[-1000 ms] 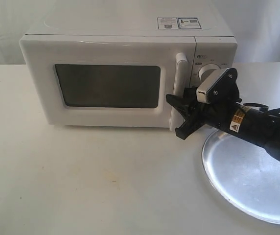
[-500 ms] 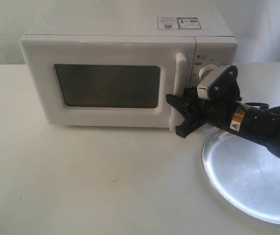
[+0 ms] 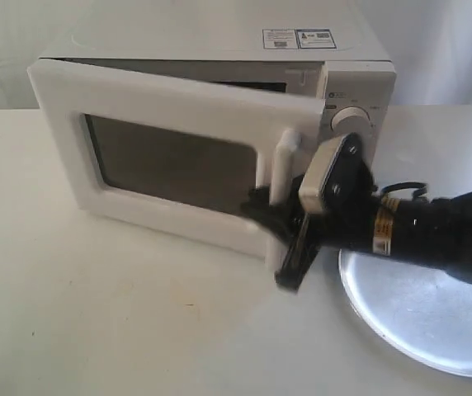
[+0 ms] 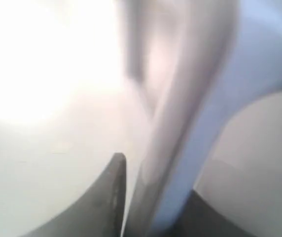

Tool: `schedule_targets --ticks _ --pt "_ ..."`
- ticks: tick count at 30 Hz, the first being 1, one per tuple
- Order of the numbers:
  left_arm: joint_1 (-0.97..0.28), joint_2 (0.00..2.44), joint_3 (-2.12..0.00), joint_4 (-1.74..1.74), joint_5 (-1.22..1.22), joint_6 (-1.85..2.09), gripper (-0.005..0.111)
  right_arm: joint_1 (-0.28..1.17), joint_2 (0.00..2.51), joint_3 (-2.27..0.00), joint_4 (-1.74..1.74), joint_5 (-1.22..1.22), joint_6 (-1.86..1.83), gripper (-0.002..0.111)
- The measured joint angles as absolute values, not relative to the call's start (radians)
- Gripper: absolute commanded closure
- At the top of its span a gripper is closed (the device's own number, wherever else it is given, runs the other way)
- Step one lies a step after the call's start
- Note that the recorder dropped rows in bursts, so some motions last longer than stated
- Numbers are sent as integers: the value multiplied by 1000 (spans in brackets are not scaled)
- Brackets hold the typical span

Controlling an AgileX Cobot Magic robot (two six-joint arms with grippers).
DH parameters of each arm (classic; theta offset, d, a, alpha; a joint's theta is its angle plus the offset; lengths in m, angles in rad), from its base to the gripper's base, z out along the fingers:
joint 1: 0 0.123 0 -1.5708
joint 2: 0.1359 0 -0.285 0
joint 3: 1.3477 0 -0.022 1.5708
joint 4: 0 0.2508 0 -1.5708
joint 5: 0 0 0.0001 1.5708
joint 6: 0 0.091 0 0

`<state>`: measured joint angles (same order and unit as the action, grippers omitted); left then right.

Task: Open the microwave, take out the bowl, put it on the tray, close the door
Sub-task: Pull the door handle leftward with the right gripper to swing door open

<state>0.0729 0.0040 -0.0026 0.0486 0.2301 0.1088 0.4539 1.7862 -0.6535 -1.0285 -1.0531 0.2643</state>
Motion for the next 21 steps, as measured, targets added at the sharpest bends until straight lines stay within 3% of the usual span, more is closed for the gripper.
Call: schedule_targets --ticks 11,21 --pt "73 3 -3 49 230 109 107 460 1777 -647 -1042 -1052 314 106" --pt "73 3 -3 49 230 109 107 469 1726 -647 -1094 -987 394 67"
